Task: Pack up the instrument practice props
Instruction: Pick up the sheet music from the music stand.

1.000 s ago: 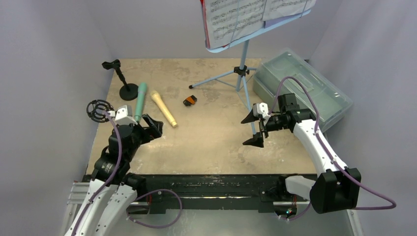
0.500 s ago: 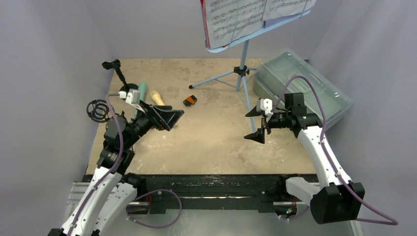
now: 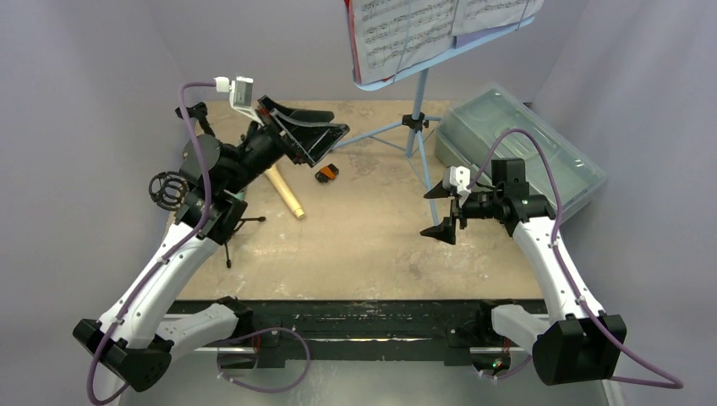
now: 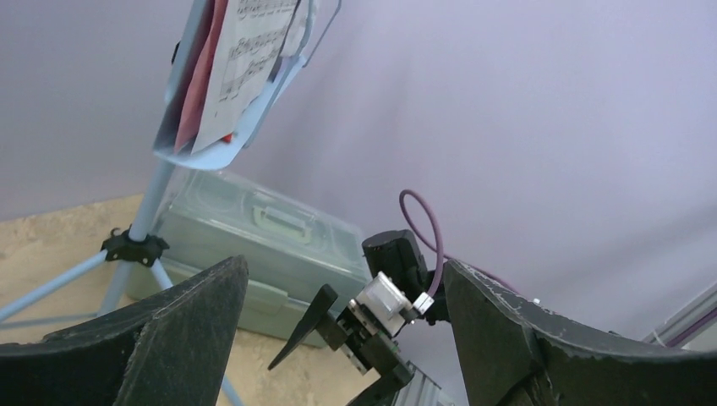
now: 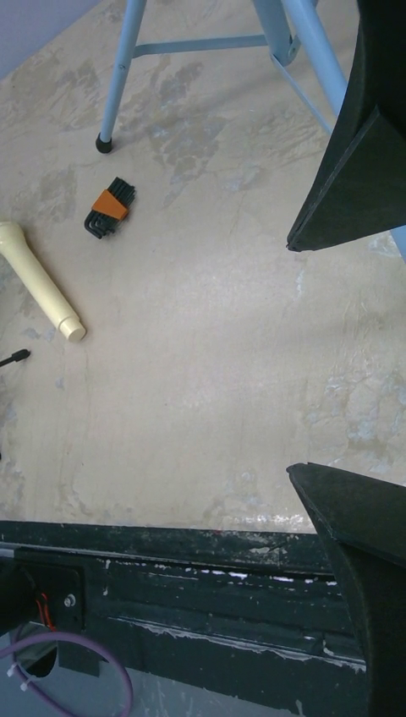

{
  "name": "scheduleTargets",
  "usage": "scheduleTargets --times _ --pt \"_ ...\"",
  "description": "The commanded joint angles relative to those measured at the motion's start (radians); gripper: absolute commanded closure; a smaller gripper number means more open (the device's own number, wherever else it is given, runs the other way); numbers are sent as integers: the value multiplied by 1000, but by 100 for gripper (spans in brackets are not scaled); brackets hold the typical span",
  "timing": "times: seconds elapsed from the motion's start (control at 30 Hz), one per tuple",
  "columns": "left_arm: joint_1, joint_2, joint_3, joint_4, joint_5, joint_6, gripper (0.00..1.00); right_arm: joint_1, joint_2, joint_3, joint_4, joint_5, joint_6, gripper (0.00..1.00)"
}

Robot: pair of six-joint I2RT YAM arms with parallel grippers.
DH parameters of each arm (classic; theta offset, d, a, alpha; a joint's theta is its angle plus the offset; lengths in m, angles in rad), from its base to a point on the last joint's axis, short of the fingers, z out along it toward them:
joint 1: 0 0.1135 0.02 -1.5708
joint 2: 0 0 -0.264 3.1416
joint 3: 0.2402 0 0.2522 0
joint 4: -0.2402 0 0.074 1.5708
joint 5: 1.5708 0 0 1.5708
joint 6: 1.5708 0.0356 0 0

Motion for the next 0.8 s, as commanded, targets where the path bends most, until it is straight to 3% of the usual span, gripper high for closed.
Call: scheduleTargets --times 0.0,0.47,0.77 --pt "-50 38 121 11 -74 23 16 -5 -6 -6 23 13 18 1" --pt "-148 241 358 -100 -294 136 23 -6 -3 -8 27 19 22 1" --pt "-153 324 420 -117 -320 175 23 -7 -3 -10 24 19 21 1"
